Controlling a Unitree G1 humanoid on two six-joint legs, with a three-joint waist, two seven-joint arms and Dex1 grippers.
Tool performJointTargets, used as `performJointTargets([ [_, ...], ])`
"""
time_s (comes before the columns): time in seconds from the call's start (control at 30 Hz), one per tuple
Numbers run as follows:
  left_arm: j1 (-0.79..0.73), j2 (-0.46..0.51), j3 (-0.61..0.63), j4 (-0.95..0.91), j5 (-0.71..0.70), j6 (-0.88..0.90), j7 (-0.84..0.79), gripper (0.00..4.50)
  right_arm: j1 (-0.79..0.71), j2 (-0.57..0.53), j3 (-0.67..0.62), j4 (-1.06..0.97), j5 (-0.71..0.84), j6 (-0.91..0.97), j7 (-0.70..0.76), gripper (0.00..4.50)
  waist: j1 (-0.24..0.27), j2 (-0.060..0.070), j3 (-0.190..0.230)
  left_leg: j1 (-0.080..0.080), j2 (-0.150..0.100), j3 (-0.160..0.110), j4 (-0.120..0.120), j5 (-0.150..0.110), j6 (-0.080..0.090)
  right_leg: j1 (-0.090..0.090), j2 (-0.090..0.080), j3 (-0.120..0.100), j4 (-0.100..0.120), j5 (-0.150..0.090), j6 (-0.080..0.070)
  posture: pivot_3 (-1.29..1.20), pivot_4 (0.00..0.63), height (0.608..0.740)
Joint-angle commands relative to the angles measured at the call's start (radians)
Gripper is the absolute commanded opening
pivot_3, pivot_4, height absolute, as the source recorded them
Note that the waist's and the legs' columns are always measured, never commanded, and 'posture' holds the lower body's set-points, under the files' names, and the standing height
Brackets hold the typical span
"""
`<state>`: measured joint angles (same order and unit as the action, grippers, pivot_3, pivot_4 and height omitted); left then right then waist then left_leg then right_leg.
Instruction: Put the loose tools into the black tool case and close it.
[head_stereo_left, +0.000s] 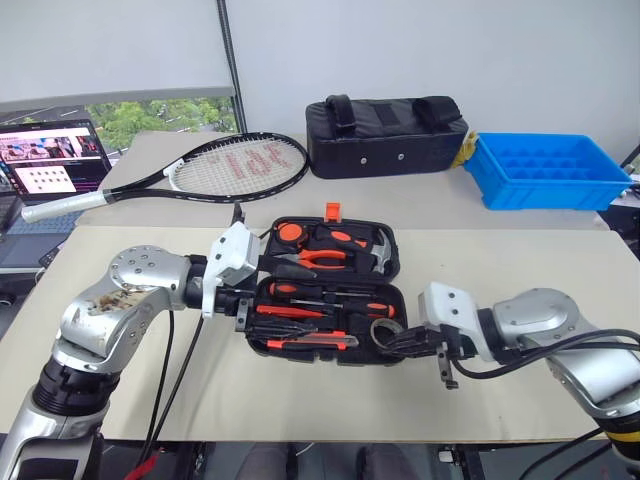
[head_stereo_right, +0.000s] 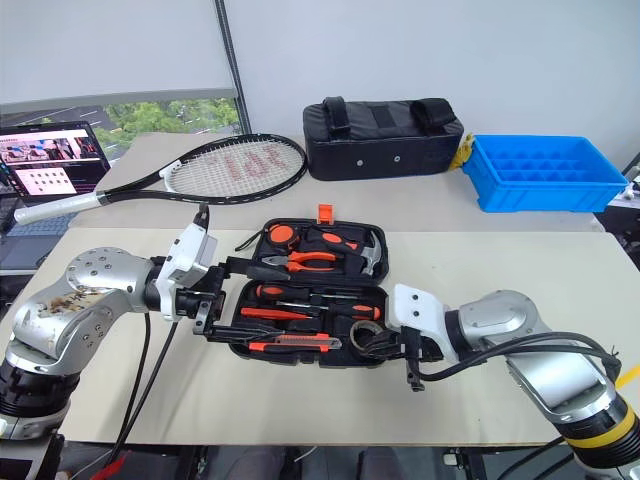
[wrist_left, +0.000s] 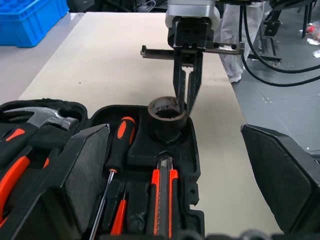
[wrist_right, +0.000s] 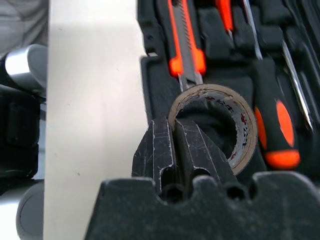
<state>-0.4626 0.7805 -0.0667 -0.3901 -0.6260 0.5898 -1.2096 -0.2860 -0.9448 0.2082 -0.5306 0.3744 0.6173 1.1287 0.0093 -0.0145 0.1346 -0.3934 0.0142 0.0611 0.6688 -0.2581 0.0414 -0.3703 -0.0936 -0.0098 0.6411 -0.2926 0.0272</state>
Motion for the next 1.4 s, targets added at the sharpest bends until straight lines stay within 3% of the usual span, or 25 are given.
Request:
performJointTargets([
  [0.03, 0.001, 0.005, 0.015, -0.011, -0.002, -0.016, 0.0, 4.5, -0.02, 0.003, -0.004, -0.033, 0.006, 0.009, -0.004, 0.74, 0.0, 0.0, 0.0, 0.0, 0.0, 0.0, 0.0, 0.0, 0.0, 0.0, 0.0, 0.0, 0.0, 0.0, 0.0, 0.0, 0.15, 0.729],
  [0.4, 0.009, 0.0, 0.037, 0.039, 0.009, -0.032, 0.017, 4.5, -0.021, -0.006, -0.07, 0.001, 0.028, 0.02, -0.01, 4.44, 0.0, 0.0, 0.0, 0.0, 0.0, 0.0, 0.0, 0.0, 0.0, 0.0, 0.0, 0.0, 0.0, 0.0, 0.0, 0.0, 0.15, 0.729],
  [0.57, 0.03, 0.024, 0.019, 0.131, 0.1, -0.102, 0.014, 4.5, -0.033, 0.014, -0.086, 0.036, 0.005, -0.01, -0.031, 4.49, -0.002, 0.0, 0.0, 0.0, 0.0, 0.0, 0.0, 0.0, 0.0, 0.0, 0.0, 0.0, 0.0, 0.0, 0.0, 0.0, 0.15, 0.729],
  [0.77, 0.027, 0.011, 0.031, 0.105, 0.05, -0.077, -0.01, 4.5, -0.067, 0.138, -0.024, -0.017, 0.023, 0.032, -0.101, 4.49, -0.003, 0.0, 0.0, -0.001, 0.0, 0.0, 0.0, 0.0, 0.0, -0.001, 0.0, 0.0, 0.0, 0.0, 0.0, 0.0, 0.15, 0.729],
  [0.9, 0.051, 0.054, 0.034, 0.051, -0.013, -0.015, -0.069, 4.5, -0.038, 0.105, 0.021, -0.042, 0.001, 0.018, -0.062, 3.45, 0.001, 0.0, 0.0, -0.001, 0.0, 0.0, 0.0, 0.0, 0.0, -0.001, -0.001, -0.001, 0.0, 0.0, 0.0, 0.0, 0.15, 0.729],
  [1.03, 0.075, 0.112, 0.03, -0.008, -0.063, 0.042, -0.113, 4.5, -0.035, 0.103, 0.049, -0.03, -0.028, -0.014, -0.062, 2.16, -0.001, 0.0, 0.0, -0.001, 0.0, 0.0, 0.0, 0.0, 0.0, -0.001, -0.001, 0.0, 0.0, 0.0, 0.0, 0.0, 0.15, 0.729],
  [1.23, 0.073, 0.104, 0.043, -0.027, -0.077, 0.042, -0.097, 4.5, -0.06, 0.15, 0.088, -0.007, -0.064, -0.015, -0.094, 0.04, -0.002, 0.0, 0.0, 0.0, 0.0, 0.0, 0.0, 0.0, 0.0, -0.001, 0.0, 0.0, 0.001, 0.0, 0.0, 0.0, 0.15, 0.729],
  [1.4, 0.082, 0.109, 0.042, -0.034, -0.079, 0.039, -0.089, 4.5, -0.055, 0.099, 0.138, 0.013, -0.151, -0.028, -0.088, 0.04, 0.0, 0.0, 0.0, 0.0, 0.0, 0.0, 0.0, 0.0, 0.0, -0.001, 0.0, 0.0, 0.001, 0.0, 0.0, 0.0, 0.15, 0.729],
])
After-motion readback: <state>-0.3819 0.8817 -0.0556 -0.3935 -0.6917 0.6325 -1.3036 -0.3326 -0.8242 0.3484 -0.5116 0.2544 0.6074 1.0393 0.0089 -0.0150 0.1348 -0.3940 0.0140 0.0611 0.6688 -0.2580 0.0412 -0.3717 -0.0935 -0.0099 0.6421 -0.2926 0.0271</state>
